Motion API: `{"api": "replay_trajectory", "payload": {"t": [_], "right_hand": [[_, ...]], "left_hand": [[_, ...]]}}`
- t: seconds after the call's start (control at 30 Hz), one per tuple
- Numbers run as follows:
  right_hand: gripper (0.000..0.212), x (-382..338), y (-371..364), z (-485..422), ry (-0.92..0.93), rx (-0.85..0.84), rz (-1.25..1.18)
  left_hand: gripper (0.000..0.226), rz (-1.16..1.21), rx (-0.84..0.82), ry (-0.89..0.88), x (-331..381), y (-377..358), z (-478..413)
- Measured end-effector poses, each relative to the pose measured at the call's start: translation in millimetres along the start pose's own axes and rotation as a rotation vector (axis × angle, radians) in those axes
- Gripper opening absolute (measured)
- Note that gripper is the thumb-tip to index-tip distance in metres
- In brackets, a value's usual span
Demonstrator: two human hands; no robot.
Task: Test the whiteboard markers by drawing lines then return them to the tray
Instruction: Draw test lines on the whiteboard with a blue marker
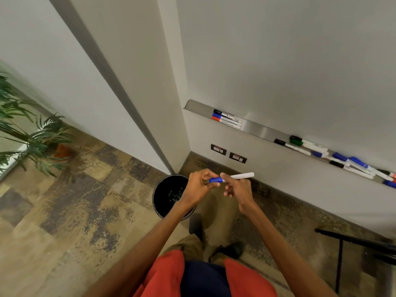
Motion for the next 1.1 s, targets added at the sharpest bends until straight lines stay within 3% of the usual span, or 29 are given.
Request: {"api": "replay_trajectory", "payload": {"t": [0.37,0.63,0.93,1.1], "right_hand": [[0.031,-9.0,-29.8,-14.7,0.007,0.051,-0.006],[0.020,-35.9,9.8,-33.8,0.071,0.204,-0.122],[0.015,-54.3,57.9,-64.5,0.168,0.180,0.078],[0.020,-58.7,80.1,-112.8,0.310,0.202,0.360]], "left_hand": [[0.019,-0.042,-0.034,-0.034,-14.0,29.1,-34.6],[0.027,-0.158,-0.104,-0.076,5.0,34.8,-79.4],[0.017,-0.324,-0.182,-0.216,49.1,13.3,-136.8],[0.024,-0.458,-0.121,-0.320,65.6,-12.6,-182.0]]}}
Point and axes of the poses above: each hand's wrist, its own z-axis away from the middle knuckle, its own y-axis out of the back of the hand, x = y × z, the point moved 1 cm from there along -z, towards the middle knuckle, and after that the axes turned 12 degrees about y, right-handed, at the moved point
